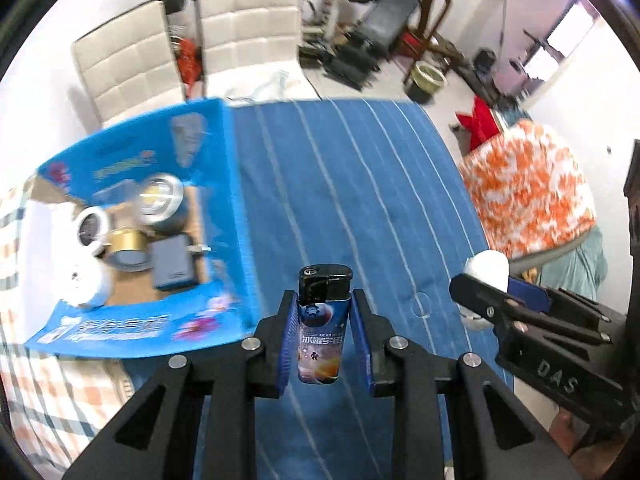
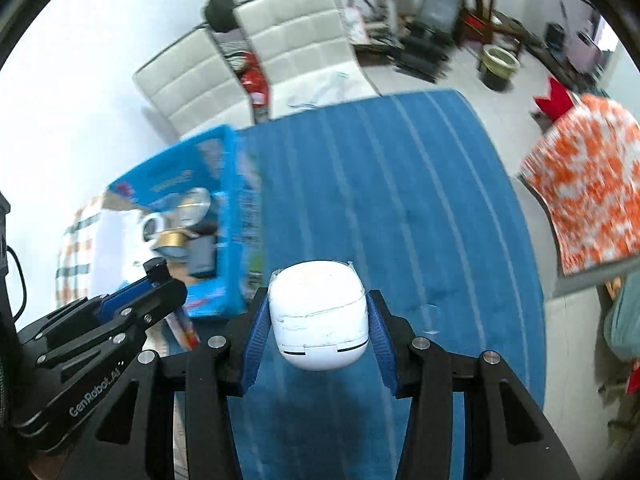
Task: Organize rigid objects
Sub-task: 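Carry the bottle with the left tool while the right tool carries the earbud case into the box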
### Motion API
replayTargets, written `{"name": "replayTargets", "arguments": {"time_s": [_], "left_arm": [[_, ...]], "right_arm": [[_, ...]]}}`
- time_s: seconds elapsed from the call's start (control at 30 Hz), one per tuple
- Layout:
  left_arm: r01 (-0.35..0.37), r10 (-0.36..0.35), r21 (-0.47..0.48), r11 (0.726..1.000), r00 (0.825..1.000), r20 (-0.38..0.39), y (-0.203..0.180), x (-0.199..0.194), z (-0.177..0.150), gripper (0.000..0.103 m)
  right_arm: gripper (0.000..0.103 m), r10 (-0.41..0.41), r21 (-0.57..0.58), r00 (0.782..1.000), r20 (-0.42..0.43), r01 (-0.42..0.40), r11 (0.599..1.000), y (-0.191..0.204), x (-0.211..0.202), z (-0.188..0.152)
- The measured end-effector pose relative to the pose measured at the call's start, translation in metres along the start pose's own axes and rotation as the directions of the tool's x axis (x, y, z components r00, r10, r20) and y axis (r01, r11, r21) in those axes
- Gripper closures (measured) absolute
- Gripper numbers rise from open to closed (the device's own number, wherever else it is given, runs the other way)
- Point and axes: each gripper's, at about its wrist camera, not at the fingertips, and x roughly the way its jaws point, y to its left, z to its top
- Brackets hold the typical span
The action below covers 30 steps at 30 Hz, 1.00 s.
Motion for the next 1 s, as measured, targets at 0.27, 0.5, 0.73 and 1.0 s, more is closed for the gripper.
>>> {"name": "replayTargets", "arguments": {"time_s": [0.27,0.5,0.73,1.0], "left_arm": [[-0.081,0.089,-0.091,0.993,0.993,0.078,0.067,-0.039,-0.006,0.079],[-0.118,0.134,-0.14,0.983,0.985,0.109,0.12,-0.066,-0.012,0.079],[-0.099,0.118,-0.182,0.978,0.988,0.098,0.156,-0.063,-0.011,0.079],[-0.024,0.029,-0.236,0.972,0.999,0.021,0.192,-0.025,-0.003,0.079]], "right_arm": [[0.053,0.003,-0.073,1.0,0.007,-0.002,0.997,0.078,0.004,0.001],[0.053,0.009,-0.117,1.0,0.001,-0.009,0.993,0.126,0.01,0.003],[0.053,0.005,-0.104,0.999,-0.052,-0.01,0.995,0.139,0.042,0.015],[0.053,0.016,-0.034,0.986,-0.167,-0.022,0.999,0.142,0.118,0.028]]}}
